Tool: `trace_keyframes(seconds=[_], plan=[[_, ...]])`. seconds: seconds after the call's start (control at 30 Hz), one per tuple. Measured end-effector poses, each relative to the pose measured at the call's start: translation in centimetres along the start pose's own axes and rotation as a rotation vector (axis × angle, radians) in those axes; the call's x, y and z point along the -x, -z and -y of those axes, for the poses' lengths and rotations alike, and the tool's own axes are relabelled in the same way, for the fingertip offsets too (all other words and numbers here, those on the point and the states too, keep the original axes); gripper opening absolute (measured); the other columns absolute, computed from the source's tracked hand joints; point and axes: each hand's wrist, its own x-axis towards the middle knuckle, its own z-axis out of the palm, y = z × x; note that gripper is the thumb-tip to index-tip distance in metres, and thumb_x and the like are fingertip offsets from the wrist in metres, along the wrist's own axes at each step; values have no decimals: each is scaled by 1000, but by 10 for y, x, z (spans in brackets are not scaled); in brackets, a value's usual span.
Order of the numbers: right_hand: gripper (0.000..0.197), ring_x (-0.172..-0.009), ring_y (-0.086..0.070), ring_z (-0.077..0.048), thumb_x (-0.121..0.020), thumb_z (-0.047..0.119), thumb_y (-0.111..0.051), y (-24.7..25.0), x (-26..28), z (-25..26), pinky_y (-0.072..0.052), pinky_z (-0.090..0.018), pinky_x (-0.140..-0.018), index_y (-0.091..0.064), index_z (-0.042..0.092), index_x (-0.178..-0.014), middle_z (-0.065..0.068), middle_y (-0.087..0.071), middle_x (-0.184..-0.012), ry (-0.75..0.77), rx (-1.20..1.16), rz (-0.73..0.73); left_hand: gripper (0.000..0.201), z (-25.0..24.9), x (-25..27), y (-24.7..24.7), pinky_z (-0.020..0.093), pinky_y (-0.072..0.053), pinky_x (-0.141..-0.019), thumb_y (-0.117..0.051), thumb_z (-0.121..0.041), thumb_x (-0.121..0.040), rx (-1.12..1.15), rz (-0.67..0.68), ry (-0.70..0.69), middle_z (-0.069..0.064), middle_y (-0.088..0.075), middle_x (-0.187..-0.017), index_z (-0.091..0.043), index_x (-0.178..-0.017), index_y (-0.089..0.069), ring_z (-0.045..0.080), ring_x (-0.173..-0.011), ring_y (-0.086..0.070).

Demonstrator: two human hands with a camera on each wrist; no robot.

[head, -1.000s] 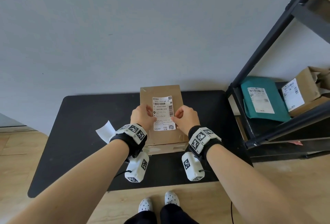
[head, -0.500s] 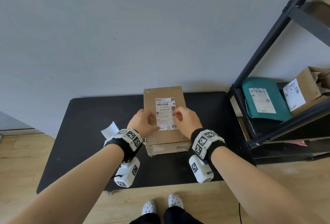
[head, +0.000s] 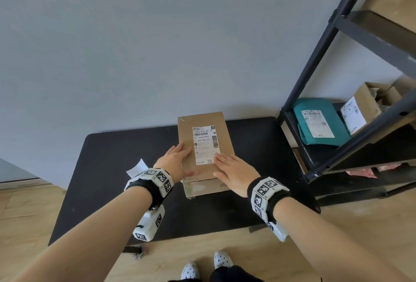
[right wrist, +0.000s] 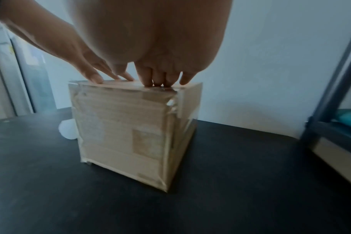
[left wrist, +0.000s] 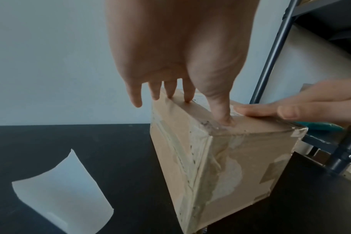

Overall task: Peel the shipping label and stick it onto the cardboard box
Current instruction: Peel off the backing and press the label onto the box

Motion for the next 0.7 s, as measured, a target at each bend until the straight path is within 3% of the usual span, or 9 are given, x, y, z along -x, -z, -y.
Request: trace_keyframes(seconds=[0.13, 0.37, 0.7], plan=[[58, -149, -6, -11, -101, 42, -20, 5, 8, -13, -3, -26, -119, -9, 14, -151, 0, -5, -162, -77, -54, -30, 95, -2, -6, 7, 46, -17, -122, -70, -50, -77, -31, 63, -2, -7, -1, -163, -34, -151, -14, 20, -151, -2], [58, -149, -5, -12, -101, 42, -21, 2, -3, -6, -2, -24, -117, -10, 15, -151, 1, -5, -162, -24, -57, -12, 104, -6, -16, 14, 50, -16, -119, -74, -52, -72, -82, 119, 8, -8, 5, -163, -37, -151, -8, 21, -151, 4], [58, -150, -3, -18, -102, 35, -23, 38, -60, -23, -8, -32, -120, -7, 8, -151, -6, -3, -162, -86, -49, 58, 110, -6, -23, 16, 52, -19, -118, -76, -51, -69, -101, 160, 18, -11, 10, -162, -40, -150, -2, 25, -150, 4]])
